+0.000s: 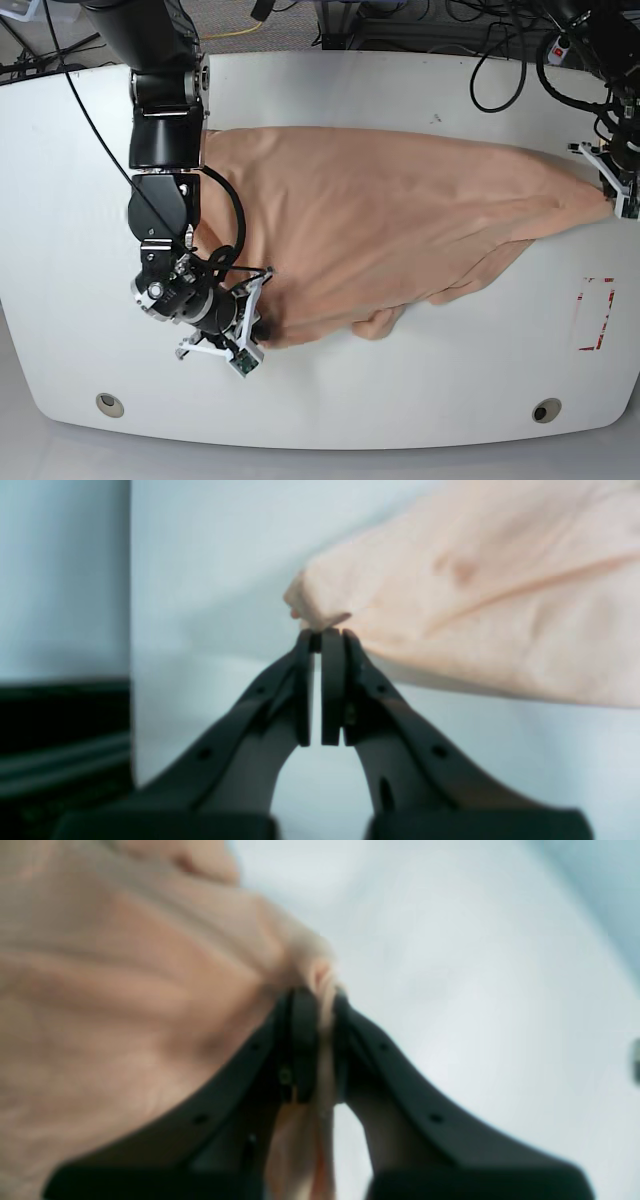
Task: Fold the T-shirt properly
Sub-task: 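Release with the right gripper and regrasp the shirt hem nearby, then lift the shirt with the right gripper and release the left gripper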
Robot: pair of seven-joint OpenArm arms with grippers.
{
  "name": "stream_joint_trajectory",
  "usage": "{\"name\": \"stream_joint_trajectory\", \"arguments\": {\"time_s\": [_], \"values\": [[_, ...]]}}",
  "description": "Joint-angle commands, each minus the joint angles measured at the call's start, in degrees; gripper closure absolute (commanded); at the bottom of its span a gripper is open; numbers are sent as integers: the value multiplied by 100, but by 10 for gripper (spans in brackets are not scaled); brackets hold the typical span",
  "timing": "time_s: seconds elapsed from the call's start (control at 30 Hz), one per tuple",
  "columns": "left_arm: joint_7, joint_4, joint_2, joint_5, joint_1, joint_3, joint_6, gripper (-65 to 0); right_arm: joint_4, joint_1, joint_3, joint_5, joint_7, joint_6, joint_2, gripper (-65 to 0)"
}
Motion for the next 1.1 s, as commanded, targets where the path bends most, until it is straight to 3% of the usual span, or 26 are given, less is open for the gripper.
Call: {"name": "stream_joint_trajectory", "arguments": {"time_s": [0.0,0.4,0.6,1.07], "values": [[-115,281,-118,234,-262,233,37,0,470,280,24,30,-174,-36,123,0],[-88,465,-118,1051,-1643,928,37,0,576,1317,6,30,-324,-36,527,0],[642,448,-118,1130,-2812,937,37,0,567,2126,-3,30,-342,-36,677,0],[1248,430,-259,1130,-5150,1227,46,0,628,4051,-407,65,-1062,-36,993,0]]}}
